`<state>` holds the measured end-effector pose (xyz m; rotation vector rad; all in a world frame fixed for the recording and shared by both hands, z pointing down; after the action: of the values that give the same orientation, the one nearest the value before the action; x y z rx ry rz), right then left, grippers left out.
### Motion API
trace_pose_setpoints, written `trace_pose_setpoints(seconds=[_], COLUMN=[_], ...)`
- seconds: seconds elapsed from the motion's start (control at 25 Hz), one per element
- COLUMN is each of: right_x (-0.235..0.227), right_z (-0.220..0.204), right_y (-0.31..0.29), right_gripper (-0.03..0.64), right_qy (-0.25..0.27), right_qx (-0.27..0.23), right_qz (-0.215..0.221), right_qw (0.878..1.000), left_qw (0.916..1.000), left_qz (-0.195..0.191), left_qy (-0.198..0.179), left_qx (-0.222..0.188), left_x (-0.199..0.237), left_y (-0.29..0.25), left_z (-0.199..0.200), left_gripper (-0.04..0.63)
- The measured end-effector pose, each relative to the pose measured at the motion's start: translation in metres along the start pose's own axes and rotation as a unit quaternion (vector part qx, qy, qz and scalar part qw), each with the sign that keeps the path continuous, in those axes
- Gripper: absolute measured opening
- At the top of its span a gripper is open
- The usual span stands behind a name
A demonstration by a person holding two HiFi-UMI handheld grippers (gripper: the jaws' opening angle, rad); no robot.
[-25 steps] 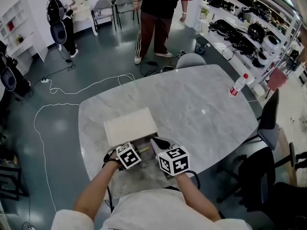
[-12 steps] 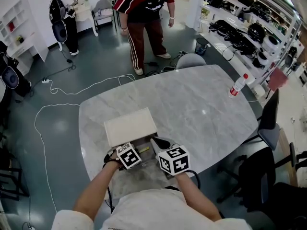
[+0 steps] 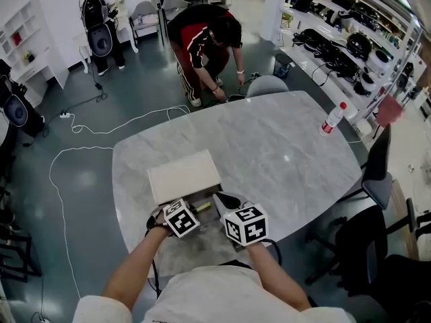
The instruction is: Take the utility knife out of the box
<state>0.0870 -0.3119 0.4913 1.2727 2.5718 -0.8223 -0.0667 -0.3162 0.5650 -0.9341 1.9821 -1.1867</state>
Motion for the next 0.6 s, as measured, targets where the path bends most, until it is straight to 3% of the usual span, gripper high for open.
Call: trace_pose_setpoints(seconds=[0.36, 0.6], right_x=[0.015, 0.027], right_z=[-0.002, -0.003], right_y=[0.013, 0.02], right_gripper=[0.005, 0.005], right_qy=[0.001, 0.004], right_qx=[-0.012, -0.018], right_qz=[-0.01, -0.015], right_qw=[1.0, 1.0], left_qw=[0.9974, 0.9914], left_qz=[0.027, 0.054], left_qy=[0.044, 0.071], left_qx=[-0.051, -0.096], left_x=[-0.005, -0.006], left_y=[0.026, 0.049], left_z=[-0.002, -0.002], left_gripper=[0.06, 0.06])
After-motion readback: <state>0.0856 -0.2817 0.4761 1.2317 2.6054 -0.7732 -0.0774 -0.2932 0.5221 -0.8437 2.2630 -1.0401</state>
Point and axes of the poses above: the fingertips, and each gripper's own axes: y backward along the fingers, x to its left, z out of its top, the point moved 10 cm from there along y, backward along the fingers, and after that the axes turned 8 degrees about z, right-handed, at the moved point
